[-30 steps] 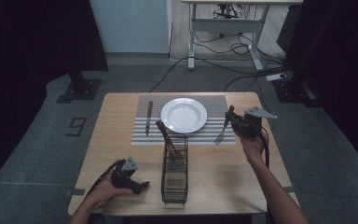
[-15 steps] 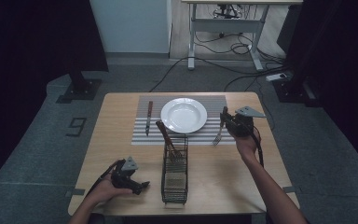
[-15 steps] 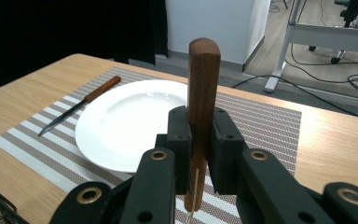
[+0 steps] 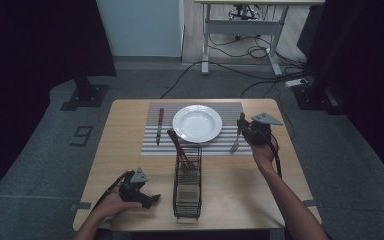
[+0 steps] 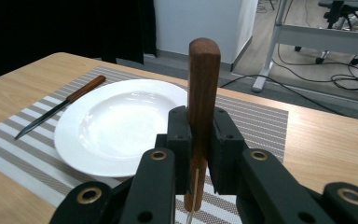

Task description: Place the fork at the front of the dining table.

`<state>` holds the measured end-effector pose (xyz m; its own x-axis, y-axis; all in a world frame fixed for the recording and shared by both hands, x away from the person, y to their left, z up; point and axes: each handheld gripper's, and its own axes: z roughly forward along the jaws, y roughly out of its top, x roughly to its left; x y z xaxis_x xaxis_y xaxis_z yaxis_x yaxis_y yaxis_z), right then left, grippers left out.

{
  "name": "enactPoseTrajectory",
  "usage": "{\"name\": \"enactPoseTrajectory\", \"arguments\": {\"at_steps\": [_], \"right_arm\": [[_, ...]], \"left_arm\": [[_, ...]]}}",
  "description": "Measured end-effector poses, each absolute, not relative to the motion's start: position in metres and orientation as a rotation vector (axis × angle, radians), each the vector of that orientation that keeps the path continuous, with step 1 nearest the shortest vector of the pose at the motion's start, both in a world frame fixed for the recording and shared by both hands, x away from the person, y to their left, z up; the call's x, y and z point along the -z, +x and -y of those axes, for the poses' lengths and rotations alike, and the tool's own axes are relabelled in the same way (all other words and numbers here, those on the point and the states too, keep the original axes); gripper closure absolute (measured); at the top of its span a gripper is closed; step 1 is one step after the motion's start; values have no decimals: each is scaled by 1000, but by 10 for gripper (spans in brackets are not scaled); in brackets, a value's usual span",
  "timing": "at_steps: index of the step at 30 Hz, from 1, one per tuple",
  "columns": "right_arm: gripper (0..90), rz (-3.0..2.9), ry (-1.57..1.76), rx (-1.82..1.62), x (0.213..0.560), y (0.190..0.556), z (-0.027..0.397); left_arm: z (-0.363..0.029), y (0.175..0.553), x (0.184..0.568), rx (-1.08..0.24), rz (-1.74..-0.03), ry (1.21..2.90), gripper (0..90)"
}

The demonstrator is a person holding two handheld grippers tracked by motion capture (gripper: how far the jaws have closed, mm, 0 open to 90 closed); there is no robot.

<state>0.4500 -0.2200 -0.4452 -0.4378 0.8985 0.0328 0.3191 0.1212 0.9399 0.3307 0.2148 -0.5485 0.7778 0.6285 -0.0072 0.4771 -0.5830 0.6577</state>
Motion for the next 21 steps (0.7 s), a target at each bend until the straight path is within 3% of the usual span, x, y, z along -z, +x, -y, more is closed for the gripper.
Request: {"name": "enactPoseTrajectory", "arguments": {"at_steps": [21], "right_arm": [[798, -1803, 1226, -1316, 455, 463, 224]], "left_arm": [[-215, 331, 549, -297, -819, 2305, 0]]}}
